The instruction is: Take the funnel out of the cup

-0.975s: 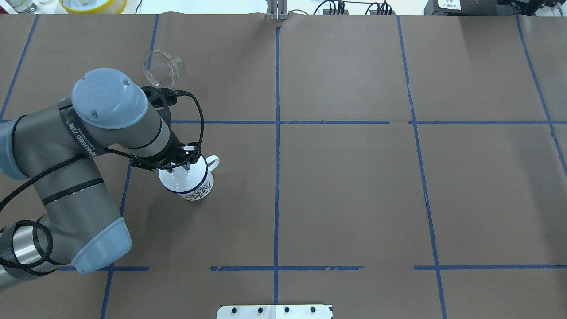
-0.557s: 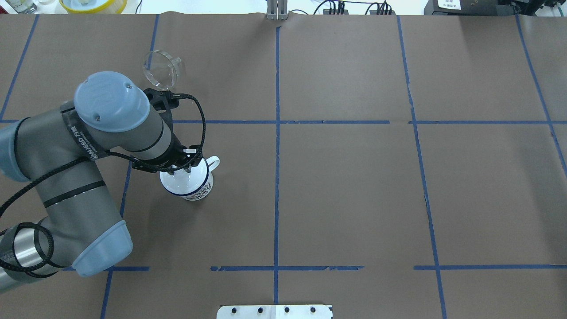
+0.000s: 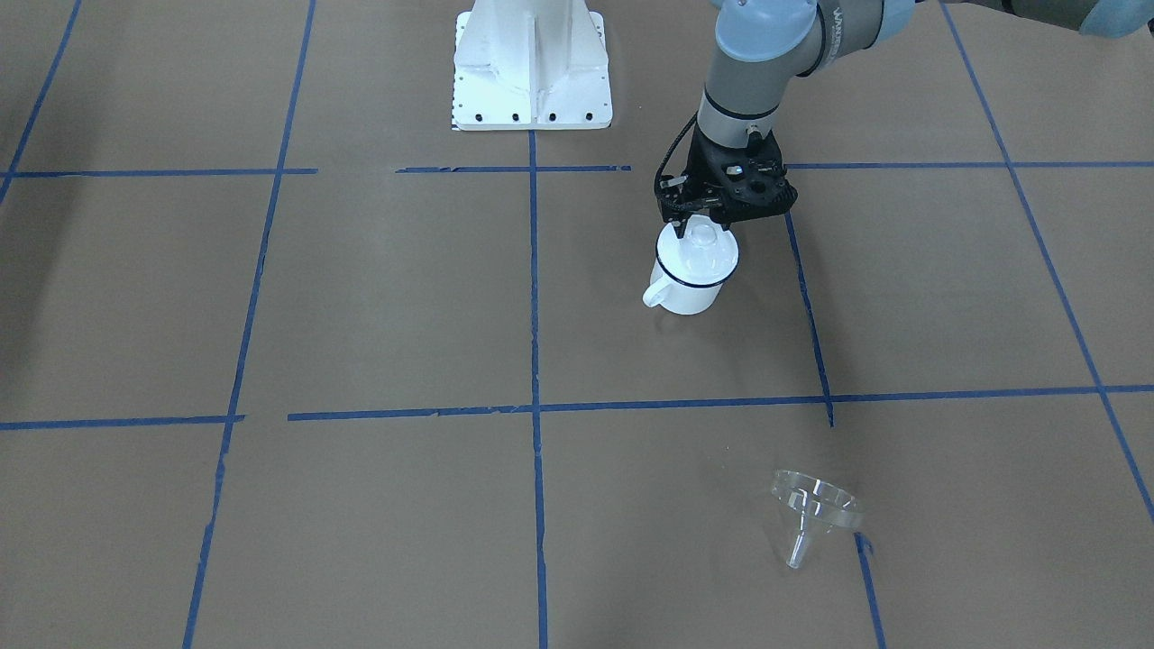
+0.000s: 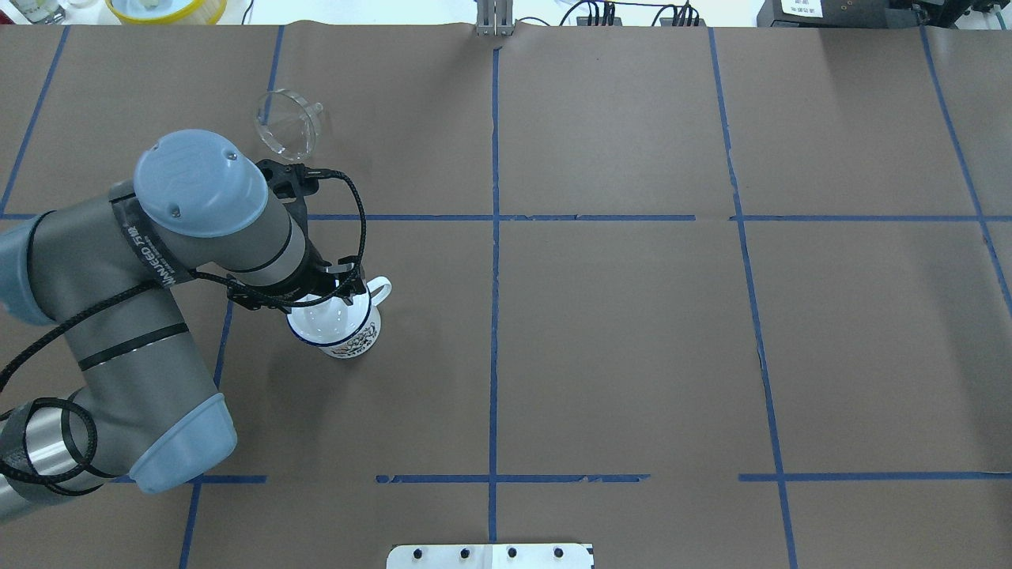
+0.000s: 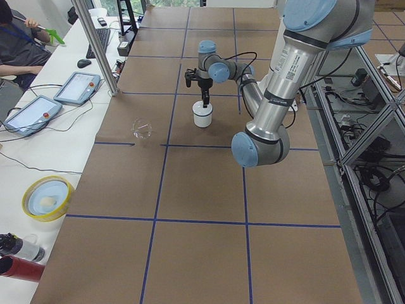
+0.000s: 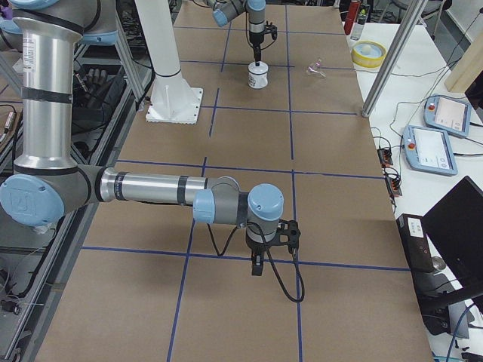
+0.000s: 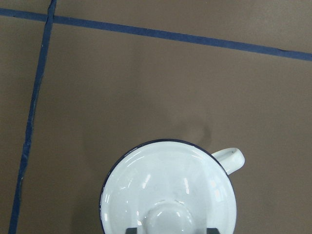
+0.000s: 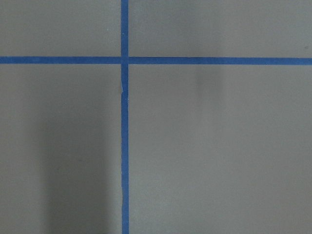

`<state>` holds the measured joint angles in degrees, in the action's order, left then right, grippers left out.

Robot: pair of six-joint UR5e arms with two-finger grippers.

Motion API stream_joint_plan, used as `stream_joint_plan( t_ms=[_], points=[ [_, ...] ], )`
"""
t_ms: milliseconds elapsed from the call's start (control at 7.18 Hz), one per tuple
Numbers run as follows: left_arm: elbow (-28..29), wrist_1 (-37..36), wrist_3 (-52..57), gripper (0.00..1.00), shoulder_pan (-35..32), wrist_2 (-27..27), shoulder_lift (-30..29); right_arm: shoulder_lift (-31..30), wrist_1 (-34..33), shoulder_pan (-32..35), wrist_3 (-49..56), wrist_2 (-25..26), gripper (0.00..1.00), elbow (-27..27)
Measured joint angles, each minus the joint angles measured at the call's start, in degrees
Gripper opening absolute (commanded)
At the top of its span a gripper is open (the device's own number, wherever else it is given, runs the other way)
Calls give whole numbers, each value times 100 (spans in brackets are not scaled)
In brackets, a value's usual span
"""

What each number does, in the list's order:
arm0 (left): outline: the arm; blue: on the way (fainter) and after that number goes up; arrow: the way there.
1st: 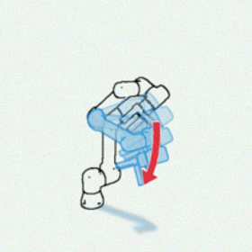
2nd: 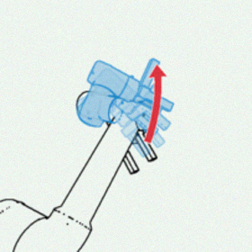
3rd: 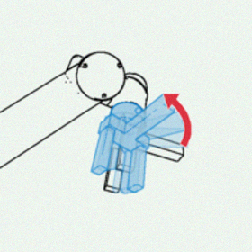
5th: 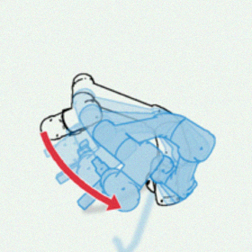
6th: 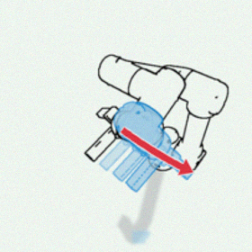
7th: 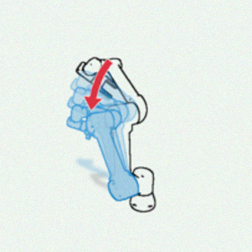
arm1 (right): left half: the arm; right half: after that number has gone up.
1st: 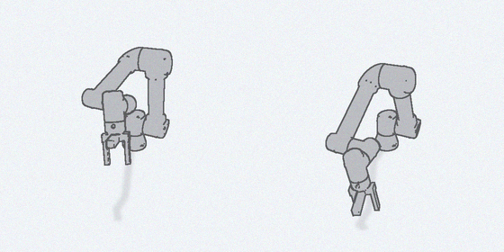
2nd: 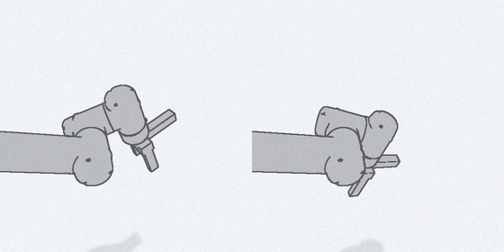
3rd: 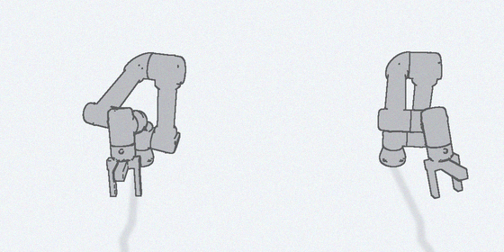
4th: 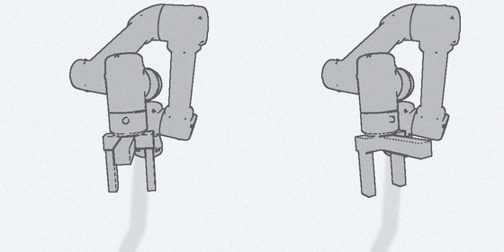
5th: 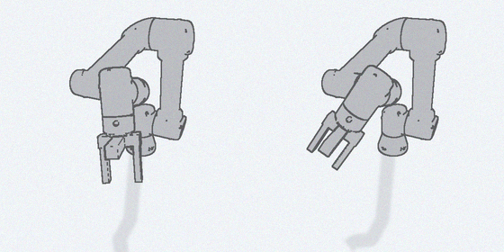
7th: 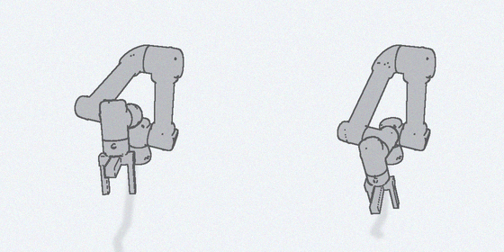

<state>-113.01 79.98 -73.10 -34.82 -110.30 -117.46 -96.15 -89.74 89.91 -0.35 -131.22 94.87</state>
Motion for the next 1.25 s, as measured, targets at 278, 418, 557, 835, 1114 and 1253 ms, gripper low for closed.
stream_joint_plan(
  t_ms=[278,418,557,835,1114,1253],
  points=[
    [-234,-2,253,100,-124,-6,50,0,0,0,0,0,100,2],
    [-428,-6,614,100,-378,-112,135,0,0,0,0,0,100,3],
    [-608,-6,1239,100,-868,-416,308,0,0,0,0,0,100,0],
    [-697,-1,2754,100,-2140,-1165,819,0,0,0,0,0,100,0],
    [-497,5,4430,100,-3458,-1710,1566,0,0,0,0,0,100,-2],
    [-198,3,5467,100,-4102,-1974,1915,0,0,0,0,0,100,-2]
  ],
)
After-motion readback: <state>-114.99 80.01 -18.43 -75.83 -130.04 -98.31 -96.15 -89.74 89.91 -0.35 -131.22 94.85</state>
